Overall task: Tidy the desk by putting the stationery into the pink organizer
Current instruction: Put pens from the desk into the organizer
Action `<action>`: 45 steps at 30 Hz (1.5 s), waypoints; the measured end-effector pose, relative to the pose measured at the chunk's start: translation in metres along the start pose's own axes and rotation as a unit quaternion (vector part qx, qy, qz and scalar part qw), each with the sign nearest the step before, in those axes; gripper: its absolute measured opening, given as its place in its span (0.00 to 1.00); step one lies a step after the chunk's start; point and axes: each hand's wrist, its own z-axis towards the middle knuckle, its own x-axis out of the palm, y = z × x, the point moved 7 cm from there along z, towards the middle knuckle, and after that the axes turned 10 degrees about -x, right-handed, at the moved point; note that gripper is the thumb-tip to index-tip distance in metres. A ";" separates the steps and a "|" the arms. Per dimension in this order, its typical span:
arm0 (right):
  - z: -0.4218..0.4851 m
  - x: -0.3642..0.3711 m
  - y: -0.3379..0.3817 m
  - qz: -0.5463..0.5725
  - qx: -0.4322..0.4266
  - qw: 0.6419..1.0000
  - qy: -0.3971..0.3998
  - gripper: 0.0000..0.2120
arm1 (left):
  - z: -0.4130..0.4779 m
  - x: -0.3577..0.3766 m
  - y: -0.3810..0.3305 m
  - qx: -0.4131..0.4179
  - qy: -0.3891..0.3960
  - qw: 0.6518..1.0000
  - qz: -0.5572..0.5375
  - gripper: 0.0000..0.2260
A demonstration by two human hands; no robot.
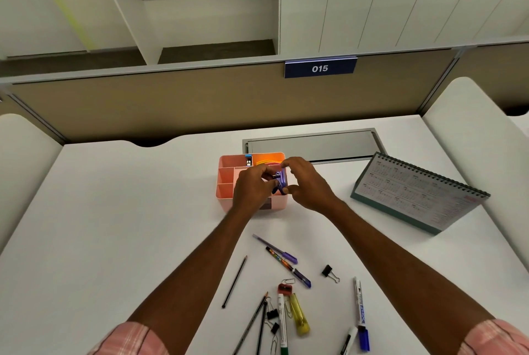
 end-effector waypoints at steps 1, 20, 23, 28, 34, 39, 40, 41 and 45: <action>0.001 0.001 -0.001 -0.009 -0.006 1.000 0.000 0.31 | 0.000 0.002 0.001 -0.004 0.001 1.000 0.012 0.15; 0.005 0.016 -0.020 -0.064 -0.005 0.995 0.070 0.31 | -0.009 0.028 0.010 0.088 -0.006 0.956 0.279 0.31; 0.000 0.017 -0.023 -0.051 -0.002 0.997 0.062 0.31 | -0.008 0.028 0.011 0.088 -0.006 0.954 0.287 0.32; -0.017 0.010 -0.029 -0.022 0.024 0.999 0.019 0.28 | -0.009 0.029 0.013 0.082 0.004 0.956 0.282 0.34; -0.061 0.008 -0.048 0.022 0.067 0.997 -0.015 0.24 | -0.010 0.032 0.011 0.082 0.023 0.956 0.282 0.34; -0.113 0.008 -0.056 0.052 0.073 0.995 -0.045 0.22 | -0.012 0.033 0.009 0.077 0.034 0.956 0.279 0.34; -0.124 0.008 -0.057 0.055 0.075 0.994 -0.052 0.21 | -0.012 0.032 0.008 0.077 0.035 0.956 0.281 0.34; -0.136 0.008 -0.058 0.061 0.081 0.993 -0.060 0.21 | -0.012 0.032 0.008 0.078 0.037 0.956 0.282 0.34; -0.186 0.010 -0.068 0.118 0.140 0.979 -0.089 0.18 | -0.012 0.032 0.006 0.079 0.042 0.952 0.293 0.34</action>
